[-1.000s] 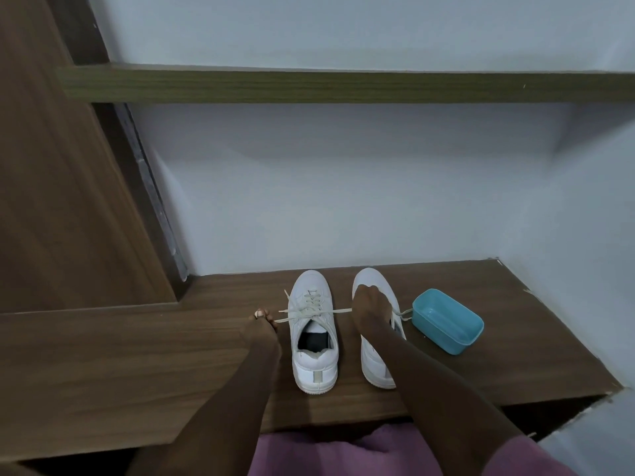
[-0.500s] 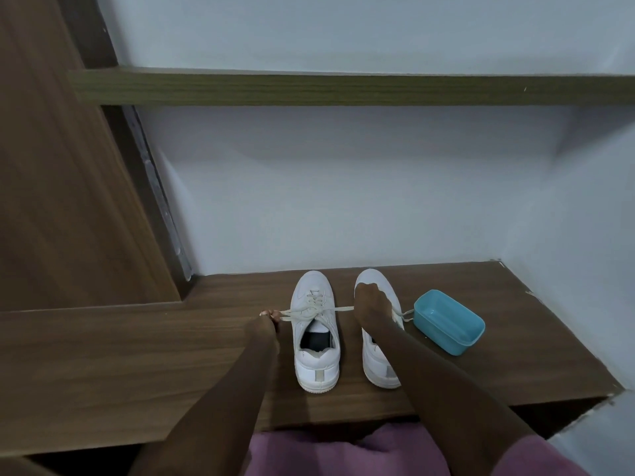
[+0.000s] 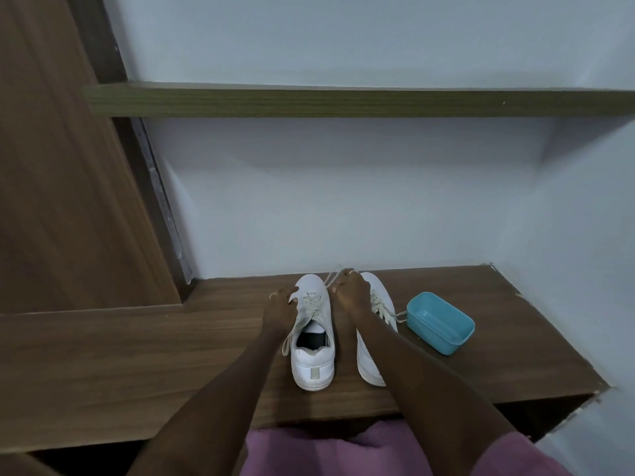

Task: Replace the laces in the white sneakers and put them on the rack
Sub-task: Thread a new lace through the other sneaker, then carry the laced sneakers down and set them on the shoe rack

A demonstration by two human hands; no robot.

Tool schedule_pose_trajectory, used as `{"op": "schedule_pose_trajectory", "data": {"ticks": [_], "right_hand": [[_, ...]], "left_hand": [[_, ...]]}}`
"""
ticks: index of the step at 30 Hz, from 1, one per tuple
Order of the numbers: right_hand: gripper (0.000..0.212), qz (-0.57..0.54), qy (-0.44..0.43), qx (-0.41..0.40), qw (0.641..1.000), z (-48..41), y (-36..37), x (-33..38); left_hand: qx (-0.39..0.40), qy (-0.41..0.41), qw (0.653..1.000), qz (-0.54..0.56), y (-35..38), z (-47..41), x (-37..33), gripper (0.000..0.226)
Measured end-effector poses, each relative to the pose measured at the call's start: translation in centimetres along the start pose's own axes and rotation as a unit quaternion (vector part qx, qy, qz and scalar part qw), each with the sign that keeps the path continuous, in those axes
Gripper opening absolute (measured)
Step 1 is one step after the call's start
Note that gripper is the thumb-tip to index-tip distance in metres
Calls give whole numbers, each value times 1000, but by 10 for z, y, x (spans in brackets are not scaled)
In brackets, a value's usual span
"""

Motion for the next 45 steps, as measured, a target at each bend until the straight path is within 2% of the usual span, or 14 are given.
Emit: {"op": "schedule_pose_trajectory", "data": {"ticks": [3, 5, 7, 9, 11, 13, 16, 19, 24, 28, 34, 38, 43, 45], "right_hand": [[22, 151, -9, 17, 988, 4, 16, -21], [33, 205, -41, 91, 974, 17, 37, -29], [41, 235, -59, 185, 952, 34, 60, -39], [47, 271, -73, 209, 937, 43, 72, -45], [50, 268, -96, 177, 942, 45, 69, -44], [42, 269, -131, 125, 946, 50, 58, -42], [25, 296, -140, 9, 945, 61, 25, -41], [26, 375, -141, -91, 912, 73, -3, -47], [31, 454, -83, -44, 886, 71, -8, -86], [24, 483, -139, -59, 862, 69, -2, -87], [24, 432, -189, -75, 878, 52, 18, -57], [27, 403, -170, -78, 896, 28, 20, -49], [23, 465, -179, -78, 864, 33, 24, -48], [33, 445, -171, -82, 875, 26, 21, -45]], "left_hand": [[152, 27, 982, -105, 34, 13, -4, 47], [242, 20, 959, -149, 54, 25, 1, 58], [267, 10, 946, -181, 63, 33, 9, 69], [246, 5, 942, -228, 60, 35, 10, 74], [214, 36, 941, -258, 54, 36, -1, 74], [184, 139, 934, -274, 52, 37, -25, 53], [185, 277, 887, -319, 51, 50, -62, 28], [198, 266, 858, -392, 50, 66, -75, 36], [244, 119, 869, -415, 62, 86, -46, 38], [253, 69, 892, -367, 69, 83, -37, 38], [208, 109, 942, -239, 90, 46, -54, 29], [236, 118, 940, -218, 106, 28, -37, 35], [270, 152, 916, -254, 105, 36, -42, 36], [271, 179, 909, -261, 100, 31, -47, 35]]}}
Point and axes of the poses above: each hand's wrist, its own z-axis away from the middle knuckle, its own y-axis out of the palm, x = y × z, the point moved 9 cm from there along -z, towards the middle knuckle, and after that the axes turned 15 degrees about y, right-handed, at the moved point
